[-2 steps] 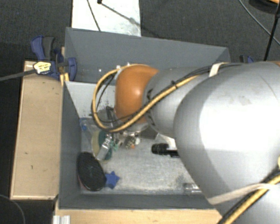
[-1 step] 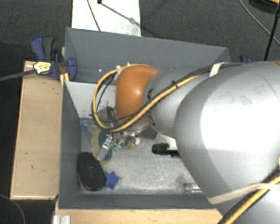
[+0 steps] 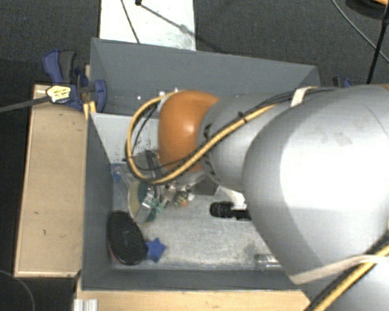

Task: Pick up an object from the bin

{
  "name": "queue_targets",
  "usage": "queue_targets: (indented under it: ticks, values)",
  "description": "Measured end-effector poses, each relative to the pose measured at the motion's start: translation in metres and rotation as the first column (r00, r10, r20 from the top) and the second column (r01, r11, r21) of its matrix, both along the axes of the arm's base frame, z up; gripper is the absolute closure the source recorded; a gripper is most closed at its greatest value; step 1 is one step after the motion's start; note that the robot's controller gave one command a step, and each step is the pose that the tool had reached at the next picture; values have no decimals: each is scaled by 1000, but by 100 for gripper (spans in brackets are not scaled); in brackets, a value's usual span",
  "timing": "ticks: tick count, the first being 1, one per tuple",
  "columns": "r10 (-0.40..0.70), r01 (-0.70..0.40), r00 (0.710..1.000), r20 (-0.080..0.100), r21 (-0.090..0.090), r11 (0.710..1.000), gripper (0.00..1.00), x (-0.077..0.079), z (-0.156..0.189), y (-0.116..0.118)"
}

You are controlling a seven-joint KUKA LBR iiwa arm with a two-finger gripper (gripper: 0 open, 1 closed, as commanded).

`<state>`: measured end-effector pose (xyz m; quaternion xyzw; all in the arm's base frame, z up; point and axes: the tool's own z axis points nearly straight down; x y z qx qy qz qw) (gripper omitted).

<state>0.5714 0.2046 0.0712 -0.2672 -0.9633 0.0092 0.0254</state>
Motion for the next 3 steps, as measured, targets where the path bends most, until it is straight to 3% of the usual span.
queue_targets:
  ticks: [1,2,3]
  values:
    - [6,-6,999,44,3,1000,100,-2,19,0]
    - [8,-8,998,57,6,1000,100,-2,47,0]
    - [13,-13,998,61,7,1000,100,0,110,0]
